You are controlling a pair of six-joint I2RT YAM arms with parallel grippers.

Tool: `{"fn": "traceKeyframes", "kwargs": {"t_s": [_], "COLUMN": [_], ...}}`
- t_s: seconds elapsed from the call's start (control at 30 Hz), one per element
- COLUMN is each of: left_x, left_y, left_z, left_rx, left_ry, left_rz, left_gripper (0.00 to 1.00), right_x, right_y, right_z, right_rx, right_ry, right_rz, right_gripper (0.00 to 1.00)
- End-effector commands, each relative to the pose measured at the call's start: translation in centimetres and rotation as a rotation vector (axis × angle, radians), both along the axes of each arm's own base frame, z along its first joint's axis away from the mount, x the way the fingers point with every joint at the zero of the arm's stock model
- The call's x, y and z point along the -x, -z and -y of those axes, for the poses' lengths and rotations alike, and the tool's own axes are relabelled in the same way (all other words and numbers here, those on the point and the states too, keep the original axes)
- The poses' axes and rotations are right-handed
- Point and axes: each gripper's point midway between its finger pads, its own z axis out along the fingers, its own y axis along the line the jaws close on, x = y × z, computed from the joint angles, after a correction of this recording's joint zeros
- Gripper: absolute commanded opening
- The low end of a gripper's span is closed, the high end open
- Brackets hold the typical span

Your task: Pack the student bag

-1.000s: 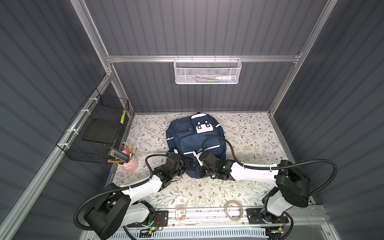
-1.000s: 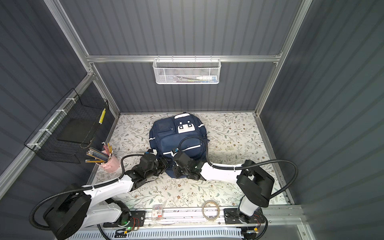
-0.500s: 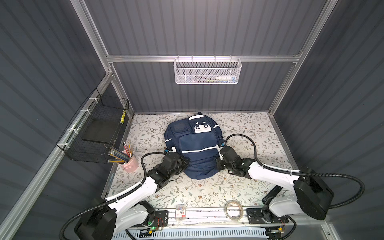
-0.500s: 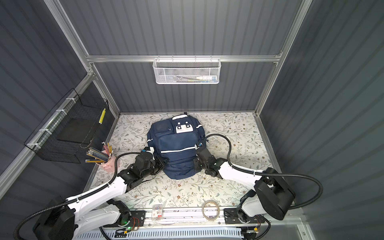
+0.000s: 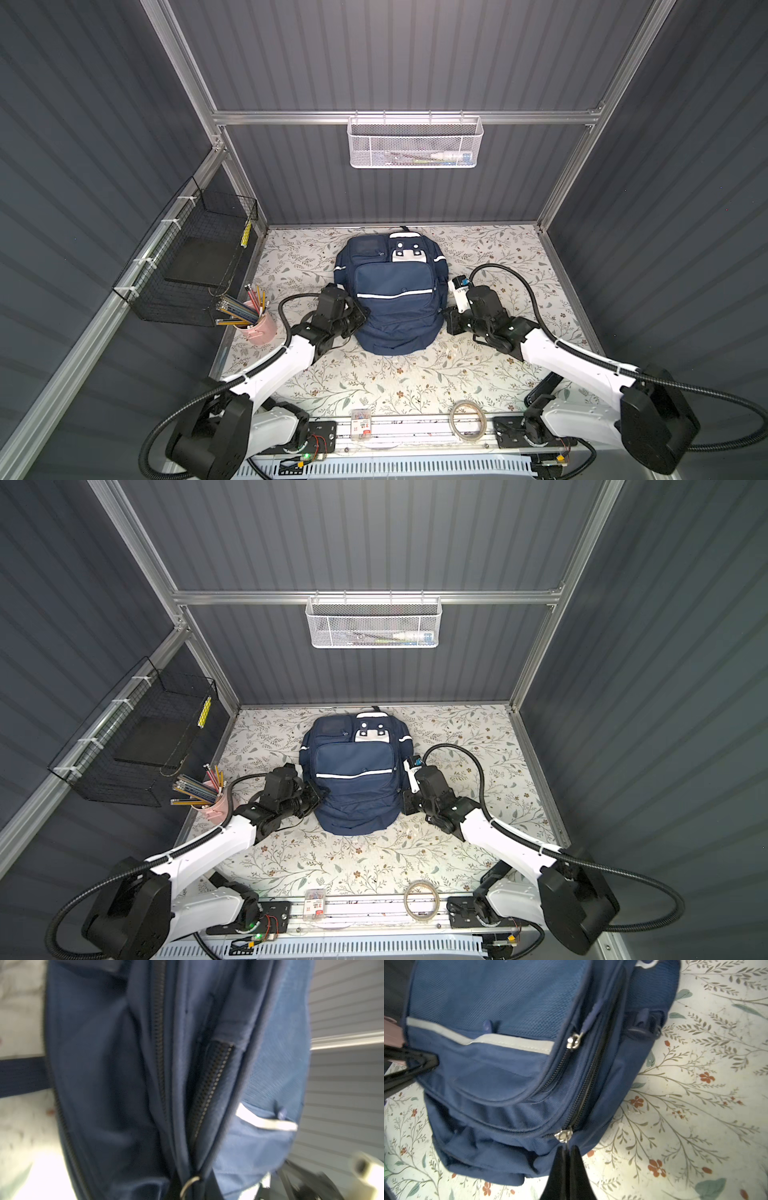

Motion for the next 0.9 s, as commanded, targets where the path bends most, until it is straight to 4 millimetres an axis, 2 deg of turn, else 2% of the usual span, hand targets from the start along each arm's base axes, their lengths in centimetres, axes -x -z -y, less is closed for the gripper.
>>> {"fn": "traceKeyframes", "kwargs": {"t_s": [0.0, 0.1, 0.2, 0.33, 0.43, 0.5, 0.6, 0.7, 0.73, 0.8, 0.87], "left_x": [-4.9, -5.7, -4.4, -0.2, 2.4, 3.0, 2.4, 1.0, 0.7, 0.4, 0.5], "left_y": [-3.3, -4.2, -5.3, -3.2, -2.0, -1.4, -0.8, -1.1, -1.0, -1.1, -1.1], "left_z": [-2.0, -2.3, -2.9, -2.2, 0.1, 2.0, 4.6, 5.8, 6.0, 6.5, 6.8], "left_rx": [-0.105, -0.138, -0.201, -0.098, 0.009, 0.058, 0.099, 0.03, 0.007, 0.012, 0.016], "left_ry": [-0.09, -0.104, -0.102, -0.08, -0.068, -0.049, -0.012, 0.025, 0.03, 0.047, 0.063], "left_rz": [0.159, 0.187, 0.209, 0.109, 0.084, 0.074, 0.076, 0.126, 0.122, 0.131, 0.128], "left_gripper": [0.16, 0.42, 0.45, 0.46, 0.45, 0.46, 0.51, 0.52, 0.51, 0.39, 0.1], "right_x": [3.4, 4.4, 4.1, 3.0, 2.9, 3.2, 4.0, 5.0, 5.3, 5.5, 5.2], "right_y": [2.2, 1.0, 0.1, -0.2, -0.3, -0.2, 0.1, 0.1, 0.2, 0.4, 0.8], "right_z": [-1.0, -5.9, -10.1, -13.5, -14.9, -15.5, -15.7, -15.7, -15.5, -14.9, -13.6], "right_rx": [0.075, 0.023, -0.048, -0.067, -0.076, -0.073, -0.064, -0.071, -0.068, -0.058, -0.018], "right_ry": [-0.024, -0.108, -0.156, -0.192, -0.222, -0.239, -0.253, -0.272, -0.275, -0.269, -0.227], "right_rz": [-0.101, -0.093, -0.087, -0.075, -0.067, -0.063, -0.064, -0.06, -0.056, -0.054, -0.043], "right_gripper": [0.0, 0.0, 0.0, 0.0, 0.0, 0.0, 0.0, 0.0, 0.0, 0.0, 0.0]}}
